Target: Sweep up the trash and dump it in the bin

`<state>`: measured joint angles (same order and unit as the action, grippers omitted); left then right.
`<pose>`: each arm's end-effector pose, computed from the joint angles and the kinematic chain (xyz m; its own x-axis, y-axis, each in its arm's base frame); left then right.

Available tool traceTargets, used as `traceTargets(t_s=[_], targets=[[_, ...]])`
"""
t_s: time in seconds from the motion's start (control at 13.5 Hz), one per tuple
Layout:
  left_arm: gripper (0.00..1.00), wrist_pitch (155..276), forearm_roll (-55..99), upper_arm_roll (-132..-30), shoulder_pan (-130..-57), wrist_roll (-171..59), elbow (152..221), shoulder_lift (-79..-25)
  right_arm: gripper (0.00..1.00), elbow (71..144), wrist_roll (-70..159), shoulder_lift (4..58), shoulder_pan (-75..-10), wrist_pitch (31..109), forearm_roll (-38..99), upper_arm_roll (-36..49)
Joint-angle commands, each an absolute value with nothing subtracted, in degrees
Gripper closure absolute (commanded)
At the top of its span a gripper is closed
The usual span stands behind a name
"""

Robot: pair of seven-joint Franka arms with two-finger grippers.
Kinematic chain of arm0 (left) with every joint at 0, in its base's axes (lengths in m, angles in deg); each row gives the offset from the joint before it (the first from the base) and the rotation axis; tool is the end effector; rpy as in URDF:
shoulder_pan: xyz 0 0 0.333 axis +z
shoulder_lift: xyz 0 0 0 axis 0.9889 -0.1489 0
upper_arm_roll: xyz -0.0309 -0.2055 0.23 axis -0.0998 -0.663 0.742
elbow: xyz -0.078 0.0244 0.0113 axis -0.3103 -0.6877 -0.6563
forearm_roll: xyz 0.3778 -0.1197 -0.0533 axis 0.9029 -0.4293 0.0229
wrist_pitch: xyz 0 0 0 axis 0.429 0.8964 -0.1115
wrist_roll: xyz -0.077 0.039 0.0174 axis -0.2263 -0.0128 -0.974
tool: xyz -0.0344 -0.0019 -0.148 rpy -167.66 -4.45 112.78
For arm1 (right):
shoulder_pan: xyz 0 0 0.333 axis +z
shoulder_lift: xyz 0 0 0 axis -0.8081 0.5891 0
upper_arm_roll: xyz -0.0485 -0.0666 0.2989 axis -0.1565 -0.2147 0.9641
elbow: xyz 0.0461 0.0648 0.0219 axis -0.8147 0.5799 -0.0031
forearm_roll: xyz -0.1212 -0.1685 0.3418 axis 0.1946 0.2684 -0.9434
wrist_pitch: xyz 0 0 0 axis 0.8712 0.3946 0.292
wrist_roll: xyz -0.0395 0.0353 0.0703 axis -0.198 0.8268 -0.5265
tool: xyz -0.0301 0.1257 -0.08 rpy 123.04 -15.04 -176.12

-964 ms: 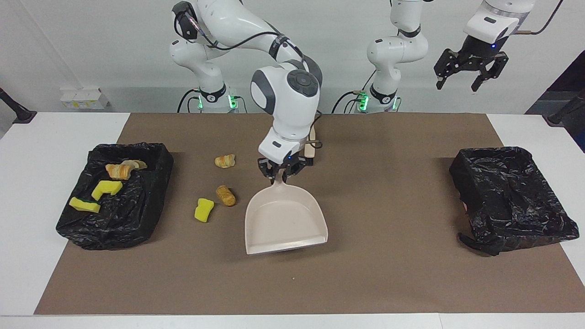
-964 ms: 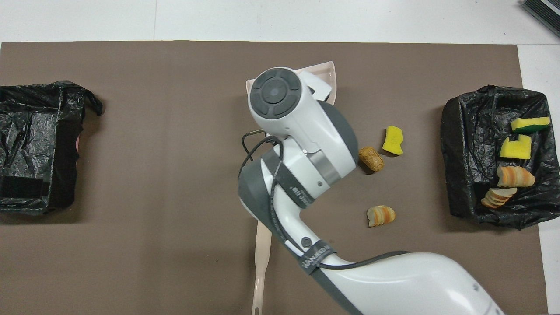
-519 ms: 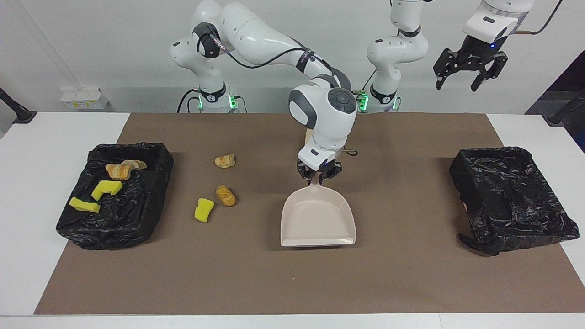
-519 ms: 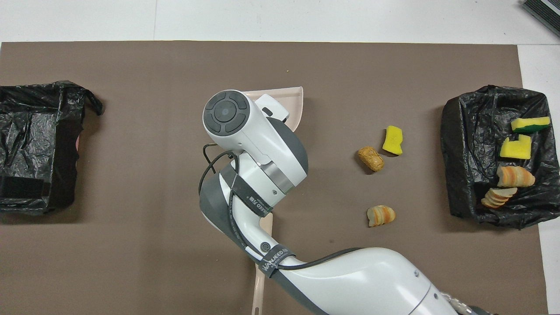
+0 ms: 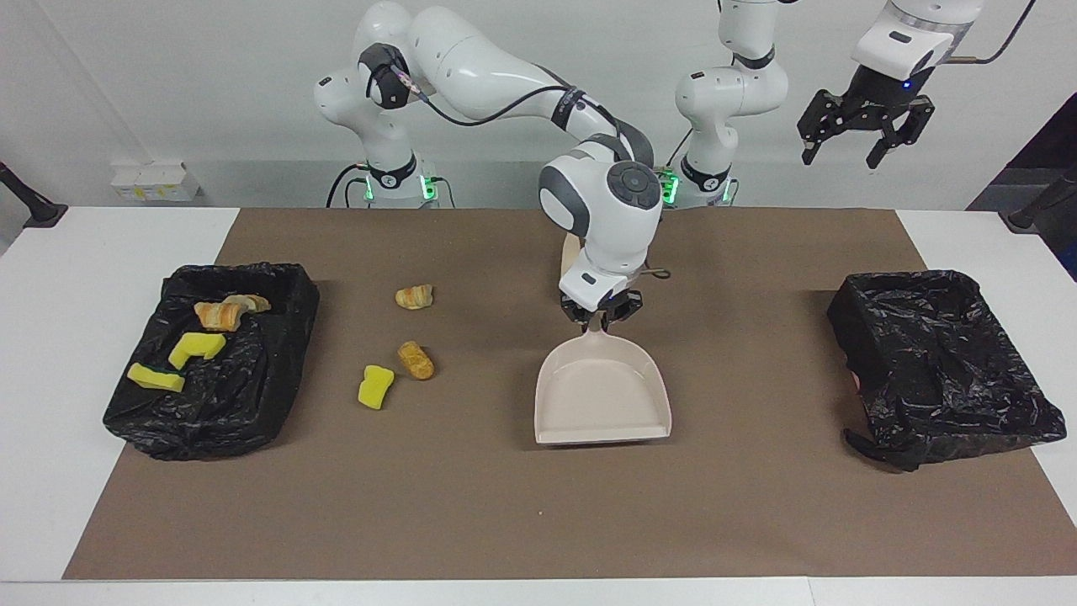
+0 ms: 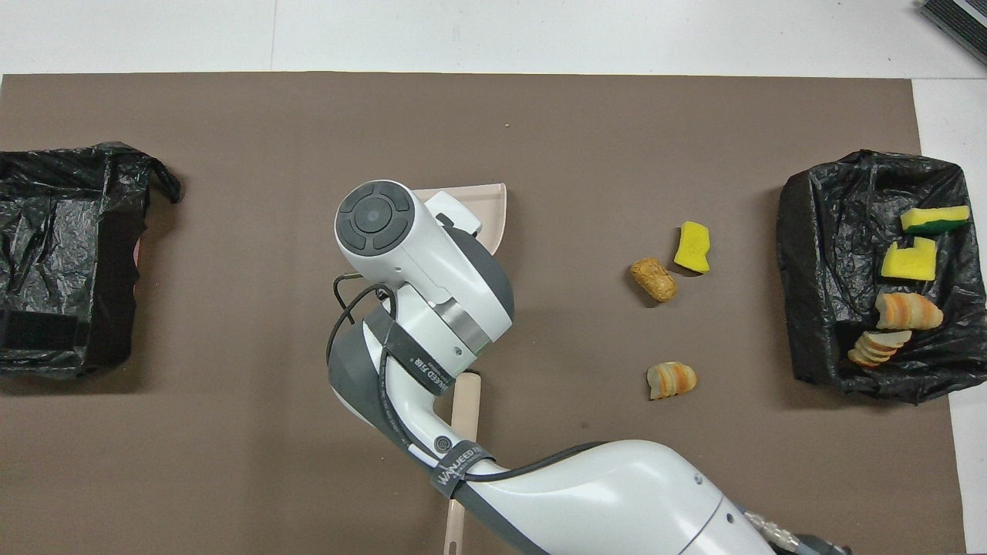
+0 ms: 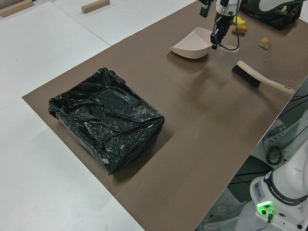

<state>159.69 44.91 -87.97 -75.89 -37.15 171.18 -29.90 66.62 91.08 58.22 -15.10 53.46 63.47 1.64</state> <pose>0.4791 -0.0518 0.6432 0.9907 -0.1348 0.0196 -0.1349 -0.9908 0.0065 0.5699 0.4800 0.3208 0.9976 0.0354 -0.0589 0.0391 -0.9973 0.0615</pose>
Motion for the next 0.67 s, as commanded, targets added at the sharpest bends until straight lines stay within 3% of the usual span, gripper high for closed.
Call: traceTargets(t_s=[0.0,0.07,0.3,0.59], targets=[[0.00,161.16,44.62,-87.78,-76.07,-36.92,173.07,-28.48,1.00,65.30,91.78,58.91,-15.85,54.28,62.07,1.61],[0.00,161.16,44.62,-87.78,-76.07,-36.92,172.98,-28.57,1.00,65.30,91.78,58.91,-15.85,54.02,62.07,1.53],[0.00,161.16,44.62,-87.78,-75.99,-36.92,172.98,-28.57,0.82,65.74,91.69,58.74,-16.38,53.66,61.98,1.53],[0.00,161.25,44.62,-87.78,-75.99,-36.92,172.98,-28.57,0.76,65.92,92.21,58.74,-16.47,54.54,61.46,1.53]])
